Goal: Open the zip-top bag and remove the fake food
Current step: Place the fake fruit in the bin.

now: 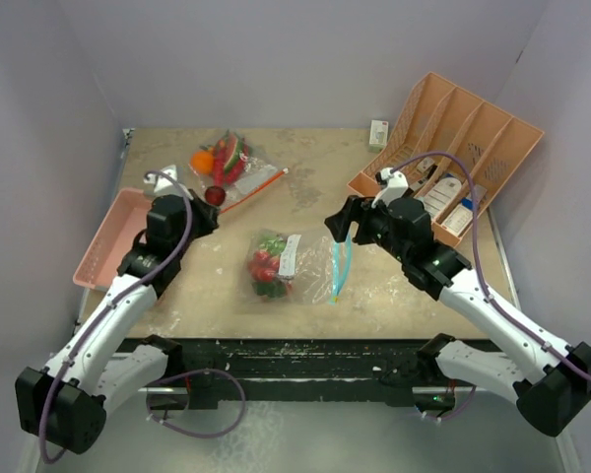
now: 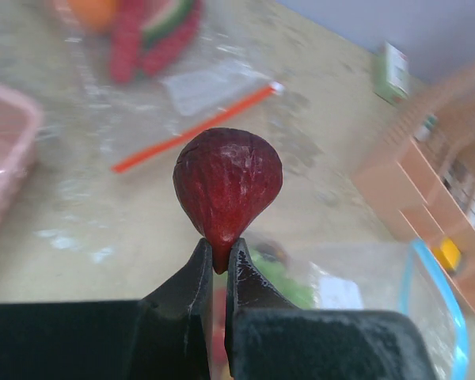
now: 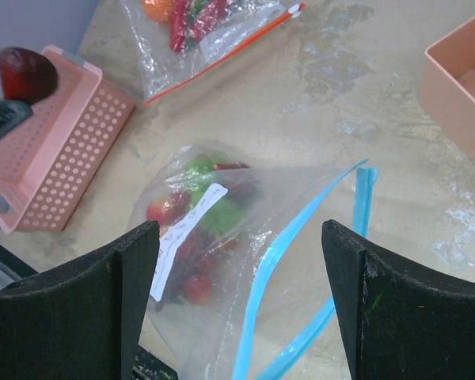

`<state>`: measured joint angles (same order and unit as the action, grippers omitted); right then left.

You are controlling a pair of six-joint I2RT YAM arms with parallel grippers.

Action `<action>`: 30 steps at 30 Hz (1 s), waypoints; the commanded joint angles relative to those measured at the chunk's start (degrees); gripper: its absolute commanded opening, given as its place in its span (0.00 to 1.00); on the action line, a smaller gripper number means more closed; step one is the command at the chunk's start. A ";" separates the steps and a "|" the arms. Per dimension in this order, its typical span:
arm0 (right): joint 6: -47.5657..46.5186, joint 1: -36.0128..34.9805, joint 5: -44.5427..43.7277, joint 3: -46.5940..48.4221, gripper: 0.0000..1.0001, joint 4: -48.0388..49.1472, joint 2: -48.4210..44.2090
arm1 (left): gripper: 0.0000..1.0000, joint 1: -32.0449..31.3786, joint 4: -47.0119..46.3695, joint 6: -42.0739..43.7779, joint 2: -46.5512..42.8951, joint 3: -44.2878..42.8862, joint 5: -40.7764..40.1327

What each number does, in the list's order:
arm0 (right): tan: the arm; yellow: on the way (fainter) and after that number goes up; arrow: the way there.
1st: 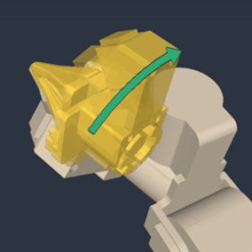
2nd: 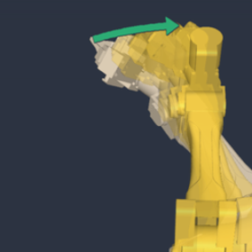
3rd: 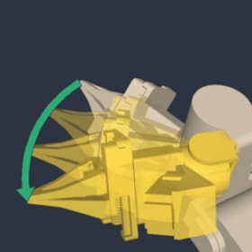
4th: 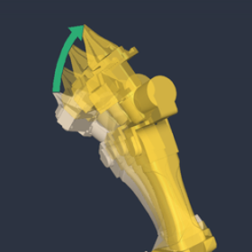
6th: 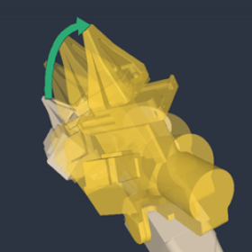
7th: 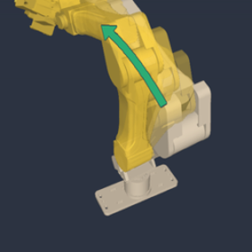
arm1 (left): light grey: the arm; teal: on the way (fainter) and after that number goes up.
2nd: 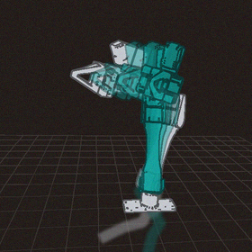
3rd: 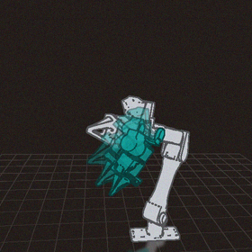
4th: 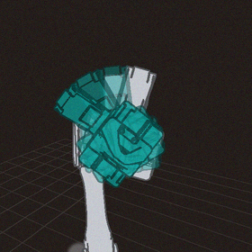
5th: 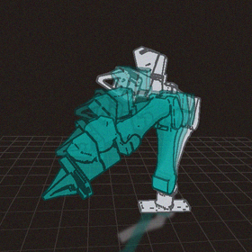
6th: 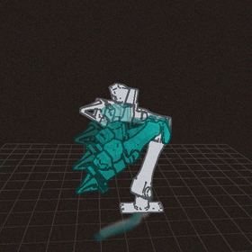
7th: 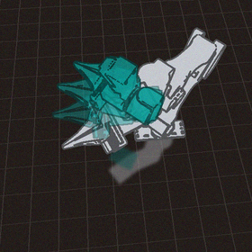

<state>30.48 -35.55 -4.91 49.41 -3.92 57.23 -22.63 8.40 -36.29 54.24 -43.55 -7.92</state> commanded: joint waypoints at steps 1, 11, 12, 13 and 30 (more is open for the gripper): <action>0.88 0.09 1.95 -1.16 0.84 2.39 -0.55 | 0.00 10.68 8.65 -5.42 -2.54 -2.29 -6.71; 0.27 0.05 4.46 -3.46 0.84 2.48 -1.15 | 0.00 28.23 12.57 -12.47 -2.26 1.89 -11.06; 0.19 0.05 4.47 -3.56 0.84 2.47 -1.22 | 0.00 28.72 12.89 -13.09 -2.20 2.30 -11.59; 0.15 0.07 4.47 -3.68 0.84 2.43 -1.31 | 0.02 29.18 13.21 -13.37 -2.11 2.40 -12.07; 2.18 0.49 0.72 -4.50 0.77 2.60 -2.79 | 0.88 24.86 13.12 -8.91 -5.04 -3.27 -6.23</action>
<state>31.16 -35.55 -1.43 44.73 -3.20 56.84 6.70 24.82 -47.44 50.52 -41.95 -16.86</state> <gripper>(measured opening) 0.795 0.897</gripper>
